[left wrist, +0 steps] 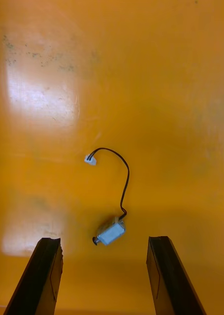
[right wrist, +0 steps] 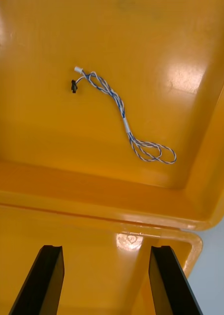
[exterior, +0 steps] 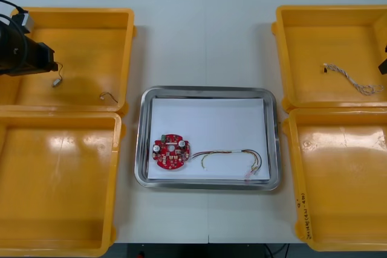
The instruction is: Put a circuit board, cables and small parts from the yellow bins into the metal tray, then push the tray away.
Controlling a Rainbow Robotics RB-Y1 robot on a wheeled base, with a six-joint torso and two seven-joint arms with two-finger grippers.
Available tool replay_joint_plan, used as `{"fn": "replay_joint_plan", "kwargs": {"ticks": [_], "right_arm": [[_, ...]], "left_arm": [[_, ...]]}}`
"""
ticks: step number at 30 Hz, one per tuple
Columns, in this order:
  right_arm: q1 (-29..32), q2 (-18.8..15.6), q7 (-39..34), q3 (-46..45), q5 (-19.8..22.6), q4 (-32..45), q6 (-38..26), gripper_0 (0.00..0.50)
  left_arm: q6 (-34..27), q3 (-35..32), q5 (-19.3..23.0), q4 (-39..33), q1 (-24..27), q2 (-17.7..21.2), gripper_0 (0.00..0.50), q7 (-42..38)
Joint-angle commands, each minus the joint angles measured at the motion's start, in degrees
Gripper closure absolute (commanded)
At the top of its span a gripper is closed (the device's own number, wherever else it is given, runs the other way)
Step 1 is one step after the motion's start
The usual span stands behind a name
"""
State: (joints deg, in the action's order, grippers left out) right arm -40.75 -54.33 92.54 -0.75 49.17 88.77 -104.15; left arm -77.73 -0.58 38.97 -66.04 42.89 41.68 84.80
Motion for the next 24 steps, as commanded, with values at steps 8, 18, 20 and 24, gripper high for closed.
{"fn": "replay_joint_plan", "kwargs": {"ticks": [8, 18, 20, 24], "right_arm": [[-2.23, -2.62, 17.15, -1.8, 0.31, -11.6, 11.33, 0.0], [-2.23, 0.1, 26.38, -1.8, 0.66, -18.72, 18.8, 0.0], [-2.23, 0.98, 26.64, -1.8, 0.49, -19.34, 19.95, 0.0], [-2.15, 2.92, 27.08, -1.62, -0.3, -19.77, 21.79, 0.0]], "left_arm": [[3.64, 3.66, 0.23, 2.58, -0.18, -0.99, 0.0, 5.29], [6.27, 5.41, 0.85, 5.13, -0.26, -2.13, 0.0, 5.29], [6.54, 5.41, 0.85, 5.4, -0.26, -2.31, 0.0, 5.29], [6.8, 5.41, 0.94, 6.01, -0.26, -2.57, 0.0, 5.38]]}}
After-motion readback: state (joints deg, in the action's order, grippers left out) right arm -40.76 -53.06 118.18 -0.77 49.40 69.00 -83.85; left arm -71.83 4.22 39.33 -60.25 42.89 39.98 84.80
